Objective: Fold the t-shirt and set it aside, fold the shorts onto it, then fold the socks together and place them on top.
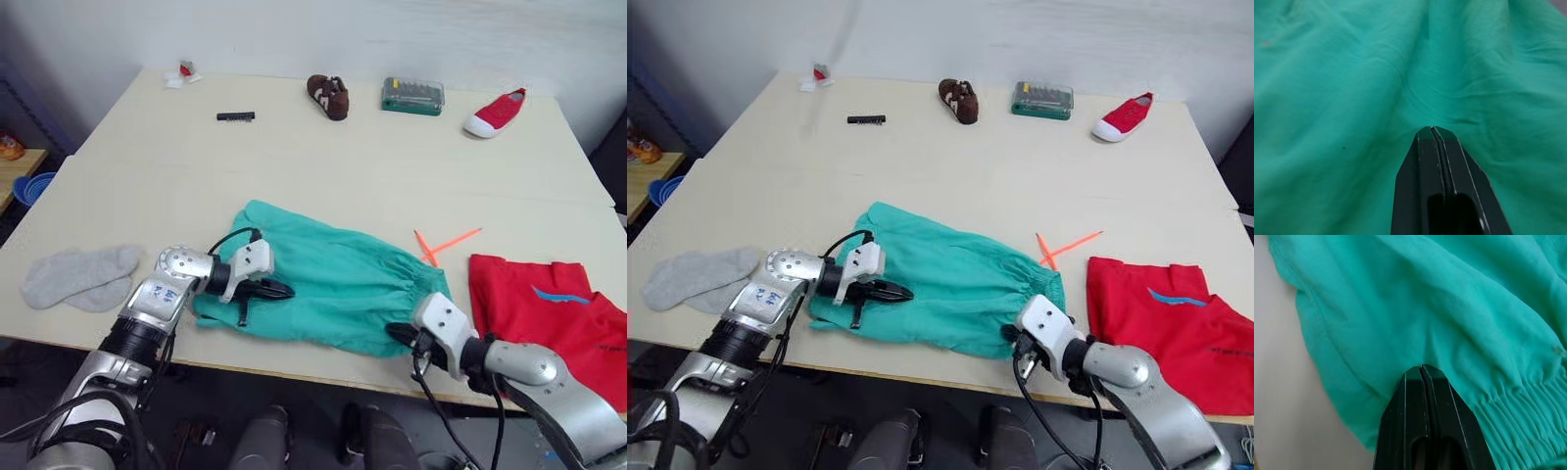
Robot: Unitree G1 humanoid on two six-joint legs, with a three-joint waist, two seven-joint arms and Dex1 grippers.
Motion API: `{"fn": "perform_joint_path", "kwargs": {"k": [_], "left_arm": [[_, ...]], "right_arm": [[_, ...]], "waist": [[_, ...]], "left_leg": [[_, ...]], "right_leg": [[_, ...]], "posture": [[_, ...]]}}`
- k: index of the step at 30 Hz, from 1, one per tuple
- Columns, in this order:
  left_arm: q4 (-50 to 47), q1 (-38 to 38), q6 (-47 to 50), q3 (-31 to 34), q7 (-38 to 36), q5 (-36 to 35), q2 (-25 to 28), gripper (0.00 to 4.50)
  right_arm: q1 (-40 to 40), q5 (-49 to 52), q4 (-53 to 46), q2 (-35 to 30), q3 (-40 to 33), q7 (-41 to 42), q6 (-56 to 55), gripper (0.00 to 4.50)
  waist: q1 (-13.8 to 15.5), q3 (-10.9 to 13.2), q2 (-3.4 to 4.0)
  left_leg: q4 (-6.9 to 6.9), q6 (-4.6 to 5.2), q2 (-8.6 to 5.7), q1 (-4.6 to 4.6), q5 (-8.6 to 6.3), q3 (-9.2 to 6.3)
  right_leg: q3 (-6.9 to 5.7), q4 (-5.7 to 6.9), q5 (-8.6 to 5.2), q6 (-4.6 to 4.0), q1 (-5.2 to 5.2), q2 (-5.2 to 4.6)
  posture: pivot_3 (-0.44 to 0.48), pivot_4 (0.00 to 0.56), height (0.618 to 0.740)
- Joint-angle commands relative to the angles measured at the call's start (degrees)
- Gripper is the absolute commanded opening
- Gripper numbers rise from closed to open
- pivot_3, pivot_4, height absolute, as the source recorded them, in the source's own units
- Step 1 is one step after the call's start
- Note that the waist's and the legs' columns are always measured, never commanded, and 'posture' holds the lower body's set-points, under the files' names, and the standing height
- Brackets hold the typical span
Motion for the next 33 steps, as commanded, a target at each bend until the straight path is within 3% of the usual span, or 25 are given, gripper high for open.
{"fn": "perform_joint_path", "kwargs": {"k": [1,4,7,12,17,18,20,27,31,33], "left_arm": [[3.96,0.04,-1.10,1.81,-0.22,0.61,-0.18,0.00],[0.80,-0.43,3.19,4.98,-2.85,-4.28,-1.23,0.00],[-2.01,-0.82,6.54,6.76,-5.35,-7.45,-1.68,0.56],[-0.80,-1.06,5.00,6.26,-4.90,-5.10,-2.66,2.13],[1.67,-2.04,3.76,6.43,-3.78,-3.58,-4.26,3.74],[1.74,-2.42,4.46,6.89,-3.94,-4.17,-4.71,3.76],[1.95,-3.28,5.68,7.47,-4.70,-5.12,-5.41,3.40],[5.86,-4.28,0.66,5.29,-3.69,0.01,-5.55,1.32],[9.74,-4.09,-3.44,3.39,-0.53,4.65,-6.21,0.07],[10.72,-3.85,-4.97,3.09,0.58,5.95,-6.26,0.03]], "right_arm": [[5.14,7.45,-7.76,2.86,-10.99,-0.22,1.42,0.03],[10.24,19.67,-12.19,7.68,-21.82,-3.60,8.96,0.03],[18.01,36.21,-13.89,12.88,-30.42,-11.94,15.53,0.59],[24.49,55.86,-11.65,14.39,-30.92,-25.08,16.92,2.32],[22.98,69.79,-6.44,12.68,-26.19,-36.38,13.79,4.16],[22.44,71.66,-5.34,12.37,-25.13,-38.04,13.23,4.47],[21.16,75.03,-2.62,11.80,-22.72,-40.86,12.30,4.50],[15.81,79.18,3.59,10.40,-17.06,-45.75,9.48,4.50],[4.44,76.60,10.37,10.60,-10.39,-46.10,10.53,4.50],[0.77,74.75,12.94,10.97,-8.50,-47.14,10.62,4.50]], "waist": [[0.12,-0.03,0.05],[-0.05,-0.02,0.05],[0.16,-0.01,0.04],[-0.26,0.00,0.09],[-1.17,0.01,0.09],[-1.14,0.01,0.08],[-1.11,0.01,0.08],[-1.45,-0.03,-0.01],[-2.19,-0.06,-0.12],[-2.50,-0.07,-0.10]], "left_leg": [[0.00,0.03,0.00,0.02,-0.02,0.03],[0.07,0.07,0.06,0.04,-0.07,0.03],[0.06,0.07,0.10,0.01,-0.10,-0.03],[0.06,0.22,0.10,0.02,-0.21,-0.01],[0.04,0.25,0.11,0.03,-0.23,-0.01],[0.04,0.25,0.11,0.02,-0.23,0.00],[0.04,0.25,0.11,0.01,-0.23,0.00],[0.06,0.33,0.10,0.01,-0.27,0.15],[0.18,0.41,0.16,0.05,-0.22,0.24],[0.19,0.49,0.20,0.04,-0.15,0.24]], "right_leg": [[0.02,-0.02,0.01,0.01,0.02,-0.01],[0.01,-0.02,0.04,0.04,0.05,-0.01],[0.00,-0.02,0.05,0.02,0.04,-0.01],[0.04,-0.13,0.05,0.00,0.07,-0.03],[0.04,-0.14,0.05,0.00,0.07,-0.03],[0.04,-0.14,0.05,0.00,0.05,-0.03],[0.02,-0.15,0.05,0.01,0.05,-0.03],[0.06,-0.16,0.08,0.07,0.05,-0.02],[0.13,-0.21,0.28,0.25,0.10,-0.01],[0.16,-0.40,0.43,0.28,0.16,-0.01]], "posture": [[0.000,0.150,0.740],[0.000,0.150,0.740],[0.000,0.150,0.740],[0.000,0.150,0.740],[0.000,0.150,0.740],[0.000,0.150,0.740],[0.000,0.150,0.740],[0.000,0.150,0.740],[0.000,0.150,0.740],[0.000,0.150,0.740]]}}
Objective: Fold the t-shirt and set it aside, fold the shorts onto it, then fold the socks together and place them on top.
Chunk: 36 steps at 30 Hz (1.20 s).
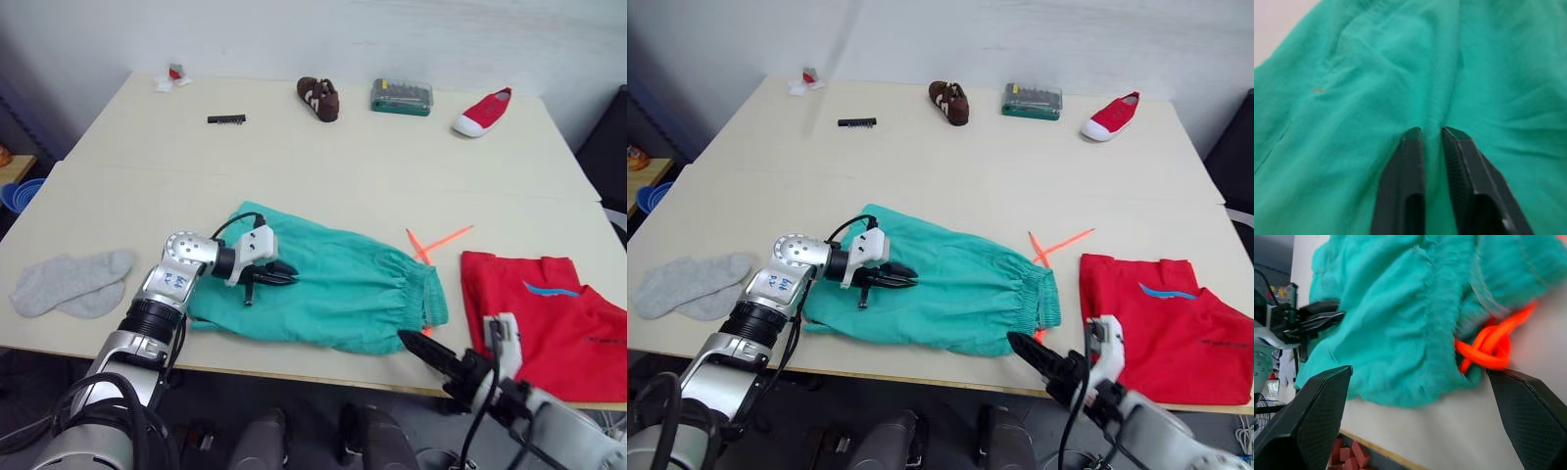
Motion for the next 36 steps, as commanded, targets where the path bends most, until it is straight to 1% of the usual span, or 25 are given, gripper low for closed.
{"fn": "perform_joint_path", "kwargs": {"k": [1,4,7,10,11,12,13,15,18,19,23,25,27,28,30,33,36], "left_arm": [[1.64,0.00,-2.78,-1.17,2.03,3.05,-0.19,0.03],[2.02,0.36,-2.73,-0.79,2.59,3.15,-0.09,0.03],[1.86,0.78,-2.48,-0.56,2.85,3.22,0.29,0.00],[1.84,1.05,-2.33,-0.42,3.17,3.34,0.68,0.00],[1.84,1.15,-2.24,-0.36,3.32,3.38,0.75,0.00],[1.96,1.24,-2.13,-0.26,3.64,3.50,0.80,0.00],[2.15,1.30,-2.16,-0.20,4.04,3.69,0.83,0.00],[2.47,1.36,-2.22,-0.15,4.73,4.08,0.89,0.00],[3.17,1.34,-2.62,-0.07,5.71,4.38,0.87,0.00],[3.56,1.27,-2.73,-0.04,6.15,4.49,0.77,0.00],[4.81,0.91,-2.85,0.12,7.51,4.47,0.40,0.00],[4.43,1.18,-2.22,0.51,8.05,4.06,0.29,0.00],[3.27,1.91,-1.04,1.11,9.02,3.64,0.15,0.00],[2.82,2.19,-0.60,1.32,9.47,3.57,0.07,0.00],[0.61,3.69,1.61,2.39,11.49,3.43,0.11,0.00],[-4.62,6.63,6.71,5.72,14.19,1.13,0.49,0.00],[-12.68,9.73,14.17,10.21,15.03,-3.22,2.18,0.00]], "right_arm": [[-4.37,-4.11,5.48,0.68,4.42,-2.47,0.94,4.50],[-10.14,-6.85,9.92,2.43,6.48,-3.30,0.81,4.50],[-13.60,-7.27,10.20,3.48,6.77,-1.86,0.98,3.95],[-15.69,-7.65,7.56,2.74,6.20,1.23,1.60,2.96],[-16.48,-8.13,6.50,2.17,5.99,2.69,1.79,2.54],[-17.66,-9.20,5.27,1.24,5.98,4.70,2.03,2.26],[-19.03,-10.65,4.11,0.06,6.33,7.03,2.44,1.84],[-22.52,-13.85,1.80,-2.36,7.72,13.13,3.16,1.18],[-30.39,-16.32,1.20,-3.87,11.09,20.26,5.17,0.18],[-33.41,-18.12,1.72,-3.99,12.97,22.61,5.84,0.04],[-44.09,-28.49,7.35,-1.38,21.39,30.05,6.17,0.04],[-48.89,-37.00,10.52,-0.20,27.72,35.04,4.15,0.04],[-54.45,-47.31,15.20,1.93,35.59,40.33,0.17,0.04],[-56.38,-51.07,17.26,2.97,38.13,42.24,-1.51,0.04],[-59.66,-55.99,22.87,7.06,40.32,44.26,-4.22,0.04],[-61.83,-59.53,28.01,11.48,40.34,47.58,-5.78,0.04],[-62.63,-62.05,30.51,14.05,39.07,49.83,-6.34,0.80]], "waist": [[-0.11,-0.03,0.04],[-0.30,-0.11,-0.07],[-0.31,-0.12,-0.06],[-0.30,-0.09,0.00],[-0.29,-0.07,0.05],[-0.27,-0.06,0.12],[-0.27,-0.02,0.23],[-0.26,-0.04,0.31],[-0.29,-0.04,0.31],[-0.24,-0.04,0.31],[-0.26,-0.04,0.31],[-0.27,-0.04,0.31],[-0.32,-0.05,0.31],[-0.37,-0.05,0.31],[-0.41,-0.06,0.29],[-0.50,-0.06,0.29],[-0.93,-0.06,0.29]], "left_leg": [[0.01,0.02,0.01,-0.01,0.03,0.01],[0.01,-0.05,0.12,0.00,0.05,0.05],[0.01,-0.11,0.16,-0.05,0.10,0.22],[0.01,-0.12,0.20,-0.12,0.11,0.33],[0.01,0.04,0.20,-0.16,0.19,0.36],[-0.01,0.18,0.20,-0.20,0.27,0.40],[-0.02,0.18,0.20,-0.23,0.27,0.43],[-0.04,0.22,0.20,-0.28,0.26,0.54],[-0.06,0.23,0.21,-0.28,0.25,0.58],[-0.05,0.23,0.21,-0.26,0.25,0.59],[-0.04,0.23,0.23,-0.27,0.25,0.64],[-0.04,0.24,0.23,-0.28,0.25,0.68],[-0.03,0.24,0.23,-0.29,0.25,0.77],[-0.04,0.25,0.23,-0.32,0.26,0.80],[-0.03,0.26,0.22,-0.40,0.26,0.98],[0.03,0.23,0.21,-0.52,0.30,1.11],[0.19,0.17,0.21,-0.66,0.33,1.12]], "right_leg": [[0.02,-0.10,0.02,0.02,0.04,0.00],[0.02,-0.25,0.09,0.05,0.10,0.00],[0.07,-0.43,0.34,-0.02,0.09,0.00],[0.11,-0.51,0.43,-0.06,0.04,0.00],[0.13,-0.51,0.44,-0.06,-0.02,0.00],[0.15,-0.51,0.44,-0.07,-0.08,-0.01],[0.17,-0.50,0.48,-0.08,-0.13,-0.01],[0.21,-0.50,0.54,-0.08,-0.22,-0.01],[0.21,-0.48,0.55,-0.08,-0.26,0.00],[0.21,-0.47,0.55,-0.08,-0.26,0.00],[0.21,-0.46,0.58,-0.12,-0.28,-0.01],[0.22,-0.46,0.61,-0.13,-0.29,-0.01],[0.27,-0.44,0.65,-0.15,-0.38,-0.01],[0.30,-0.40,0.65,-0.16,-0.44,-0.01],[0.51,-0.15,0.66,-0.15,-0.72,-0.01],[0.64,0.22,0.66,-0.17,-1.02,-0.01],[0.65,0.39,0.67,-0.18,-1.11,-0.01]], "posture": [[0.000,0.150,0.740],[0.000,0.150,0.740],[0.000,0.150,0.740],[0.000,0.150,0.740],[0.000,0.150,0.740],[0.000,0.150,0.740],[0.000,0.150,0.740],[0.000,0.150,0.740],[0.000,0.150,0.740],[0.000,0.150,0.740],[0.000,0.150,0.740],[0.000,0.150,0.740],[0.000,0.150,0.740],[0.000,0.150,0.740],[0.000,0.150,0.740],[0.000,0.150,0.740],[0.000,0.150,0.740]]}}
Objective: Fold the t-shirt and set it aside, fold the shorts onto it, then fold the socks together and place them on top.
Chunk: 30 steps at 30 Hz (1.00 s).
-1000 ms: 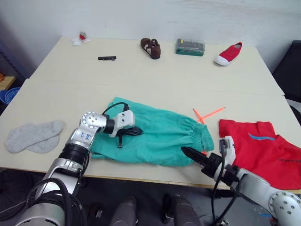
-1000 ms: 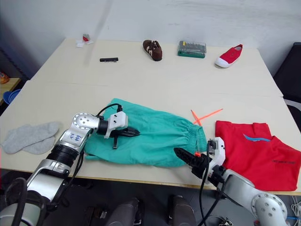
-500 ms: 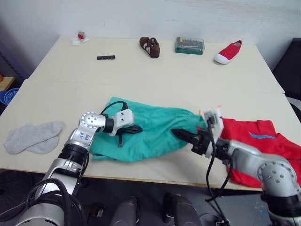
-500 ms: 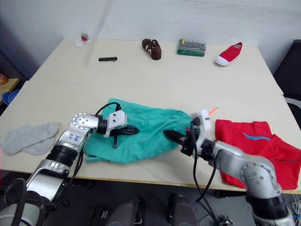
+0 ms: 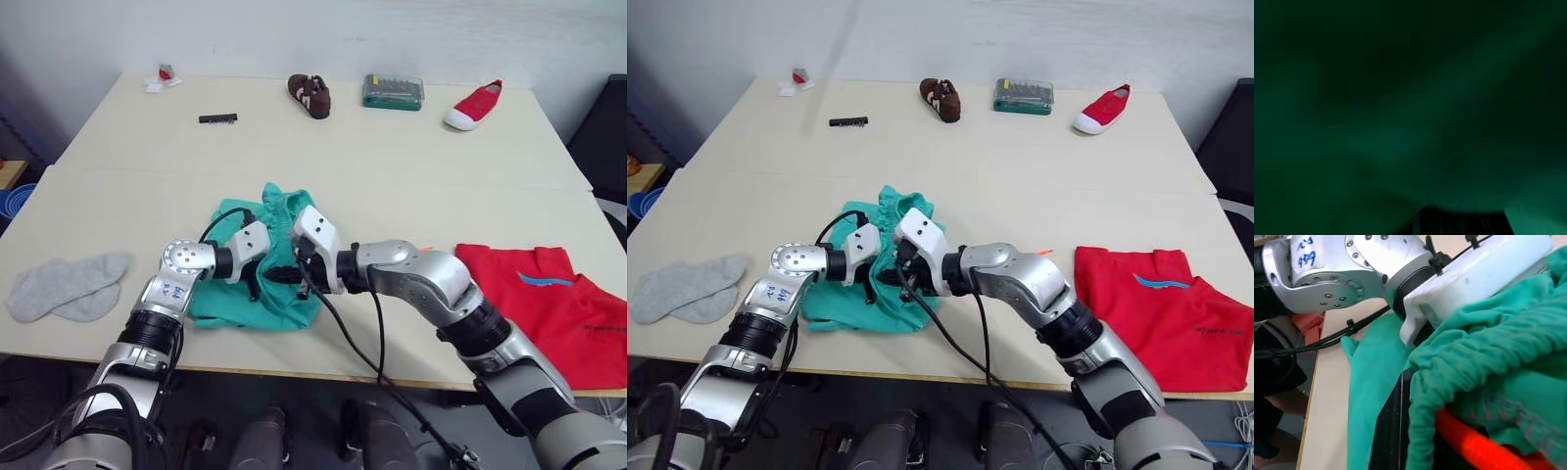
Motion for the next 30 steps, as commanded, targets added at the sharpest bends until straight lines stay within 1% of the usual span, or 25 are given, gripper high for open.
{"fn": "perform_joint_path", "kwargs": {"k": [1,3,6,7,9,11,14,18,21,23,28,30], "left_arm": [[-7.87,4.11,9.44,5.47,1.63,-3.92,3.47,0.19],[-13.61,6.87,13.92,9.11,2.09,-6.59,5.77,0.64],[-22.92,12.29,22.07,17.35,2.03,-12.87,10.33,1.57],[-25.06,13.74,24.25,19.66,1.77,-14.89,11.58,1.88],[-28.64,16.24,28.62,24.80,1.39,-18.92,14.24,2.48],[-30.17,17.33,31.34,28.46,1.54,-21.28,16.48,2.48],[-29.38,16.98,31.99,30.99,1.89,-22.61,18.91,2.48],[-28.74,10.88,35.02,32.13,2.82,-26.54,20.38,2.48],[-30.41,2.61,36.99,27.81,2.16,-29.46,19.36,2.48],[-31.26,-1.15,36.90,23.82,2.21,-29.50,17.30,2.48],[-32.09,-5.21,35.02,15.57,0.67,-28.06,13.88,2.48],[-30.82,-4.91,31.56,11.10,-0.60,-24.37,13.95,2.48]], "right_arm": [[-1.62,-2.35,1.22,2.13,-1.98,3.28,-2.04,1.11],[-1.93,-3.43,1.82,3.19,-2.61,5.29,-3.02,1.80],[-2.26,-4.18,1.81,4.94,-3.79,9.21,-6.16,2.87],[-2.32,-4.51,1.84,5.50,-4.00,10.39,-7.22,3.20],[-2.28,-5.06,1.93,6.65,-4.32,12.71,-8.89,3.85],[-2.18,-5.63,2.41,7.82,-4.55,14.51,-10.32,3.85],[-2.04,-6.40,3.63,9.36,-4.70,16.69,-11.64,3.85],[-1.73,-10.27,5.75,10.40,-2.94,19.72,-15.93,3.85],[-1.98,-20.10,9.96,9.72,2.69,21.37,-25.70,3.85],[-2.38,-25.07,12.94,9.74,4.32,21.60,-32.35,3.85],[-2.69,-30.21,16.86,11.45,4.27,21.35,-40.35,3.85],[-1.82,-29.07,14.97,11.70,2.36,21.91,-40.87,3.85]], "waist": [[-0.64,0.01,-0.01],[-1.33,0.02,0.01],[-1.82,0.04,-0.01],[-1.96,0.04,-0.02],[-2.31,0.04,-0.01],[-2.41,0.05,-0.02],[-2.41,0.05,-0.01],[-2.12,0.06,-0.05],[-2.03,0.04,-0.11],[-2.24,0.03,-0.11],[-2.83,0.05,-0.14],[-2.89,0.06,-0.16]], "left_leg": [[0.05,0.00,0.00,-0.06,0.00,-0.01],[0.09,-0.01,0.00,-0.19,-0.01,-0.01],[0.08,-0.17,0.01,-0.48,0.04,-0.02],[0.06,-0.48,0.00,-0.64,0.22,-0.01],[-0.02,-0.57,0.00,-0.77,0.27,0.00],[-0.06,-0.57,-0.01,-0.76,0.26,0.00],[-0.07,-0.56,-0.03,-0.76,0.25,0.01],[-0.07,-0.57,-0.07,-0.76,0.25,-0.01],[-0.07,-0.58,-0.09,-0.76,0.24,0.00],[-0.09,-0.59,-0.14,-0.76,0.24,0.02],[-0.13,-0.58,-0.24,-0.73,0.29,0.27],[-0.13,-0.63,-0.16,-0.73,0.33,0.33]], "right_leg": [[0.00,0.00,0.01,-0.02,-0.04,0.00],[0.04,0.00,0.03,-0.05,-0.18,0.00],[0.09,0.16,0.01,-0.09,-0.58,0.00],[0.12,0.24,0.00,-0.11,-0.77,0.00],[0.10,0.36,0.00,-0.12,-0.91,0.01],[0.11,0.31,0.00,-0.13,-0.90,0.01],[0.13,0.28,-0.01,-0.13,-0.89,0.00],[0.13,0.20,0.00,-0.13,-0.89,0.00],[0.15,0.20,0.00,-0.13,-0.89,-0.01],[0.17,0.27,0.00,-0.13,-0.89,-0.01],[0.34,0.35,0.01,-0.12,-0.93,0.03],[0.38,0.34,0.01,-0.12,-0.97,0.13]], "posture": [[0.000,0.150,0.740],[0.000,0.150,0.740],[0.000,0.150,0.740],[0.000,0.150,0.740],[0.000,0.150,0.740],[0.000,0.150,0.740],[0.000,0.150,0.740],[0.000,0.150,0.740],[0.000,0.150,0.740],[0.000,0.150,0.740],[0.000,0.150,0.740],[0.000,0.150,0.740]]}}
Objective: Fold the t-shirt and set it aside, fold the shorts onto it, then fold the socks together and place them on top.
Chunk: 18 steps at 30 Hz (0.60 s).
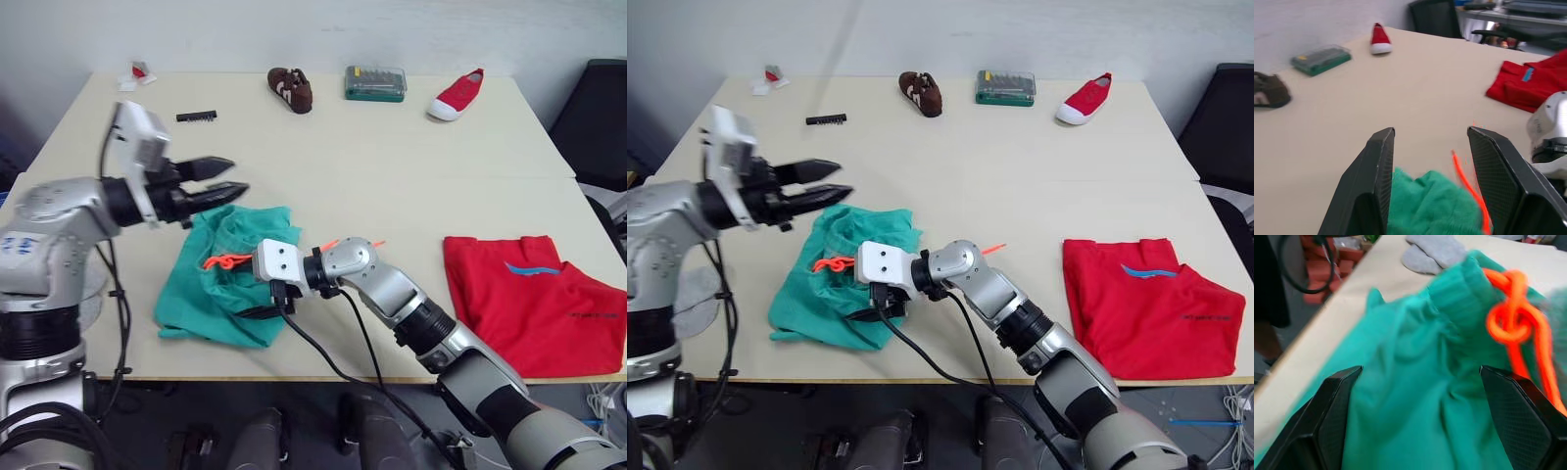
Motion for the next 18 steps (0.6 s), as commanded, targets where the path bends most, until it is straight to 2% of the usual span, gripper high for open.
{"fn": "perform_joint_path", "kwargs": {"k": [1,4,7,8,9,11,15,18], "left_arm": [[0.43,-0.25,-6.73,-5.99,-2.66,6.05,1.61,2.48],[3.03,2.78,-13.47,-11.76,-5.85,12.84,4.57,2.48],[6.64,4.21,-17.95,-12.45,-5.91,16.94,6.79,2.48],[7.82,4.34,-18.57,-11.47,-5.34,17.25,7.11,2.09],[8.38,4.74,-18.78,-10.41,-5.31,17.11,7.52,1.84],[8.10,6.72,-18.69,-8.44,-5.80,16.47,8.71,1.23],[5.69,13.36,-18.72,-5.61,-6.28,16.55,11.49,0.01],[5.36,17.61,-20.52,-4.10,-4.23,19.25,13.20,0.00]], "right_arm": [[0.26,2.21,-4.82,1.15,-3.53,1.28,-1.87,3.85],[1.98,5.44,-10.69,-1.01,-6.78,3.19,0.41,3.85],[4.23,8.16,-14.94,-3.79,-10.06,3.70,4.48,3.85],[5.06,8.39,-15.66,-4.72,-10.68,3.76,5.48,3.90],[5.81,8.43,-16.10,-5.47,-10.96,3.94,6.02,3.47],[6.66,7.71,-15.73,-6.01,-11.06,3.63,6.40,2.92],[5.36,5.74,-10.86,-3.72,-12.64,-0.95,7.53,1.52],[2.38,4.30,-5.01,-0.68,-13.76,-4.35,6.95,0.46]], "waist": [[0.04,0.00,0.00],[0.23,0.00,0.01],[0.40,0.05,0.08],[0.51,0.05,0.07],[0.55,0.04,0.03],[0.55,0.04,0.02],[0.00,0.04,0.03],[0.08,0.04,0.03]], "left_leg": [[0.00,-0.03,0.05,0.00,0.01,0.01],[-0.02,-0.12,0.17,0.09,0.04,0.07],[-0.02,-0.13,0.22,0.17,0.03,0.14],[-0.03,-0.11,0.20,0.20,0.02,0.17],[-0.01,-0.09,0.20,0.20,0.01,0.17],[0.02,-0.07,0.20,0.22,0.00,0.16],[-0.13,-0.08,0.22,0.31,-0.01,0.28],[-0.25,-0.14,0.22,0.33,0.04,0.30]], "right_leg": [[0.01,-0.01,0.00,0.00,-0.01,0.04],[0.06,0.01,-0.02,-0.05,0.01,0.16],[0.15,0.05,-0.03,-0.06,0.03,0.18],[0.19,0.11,-0.03,-0.06,0.02,0.13],[0.17,0.10,-0.03,-0.06,0.02,0.11],[0.18,-0.01,-0.02,-0.07,0.02,0.06],[0.30,0.05,-0.02,-0.09,-0.06,0.04],[0.31,0.29,-0.04,-0.14,-0.14,0.04]], "posture": [[0.000,0.150,0.740],[0.000,0.150,0.740],[0.000,0.150,0.740],[0.000,0.150,0.740],[0.000,0.150,0.740],[0.000,0.150,0.740],[0.000,0.150,0.740],[0.000,0.150,0.740]]}}
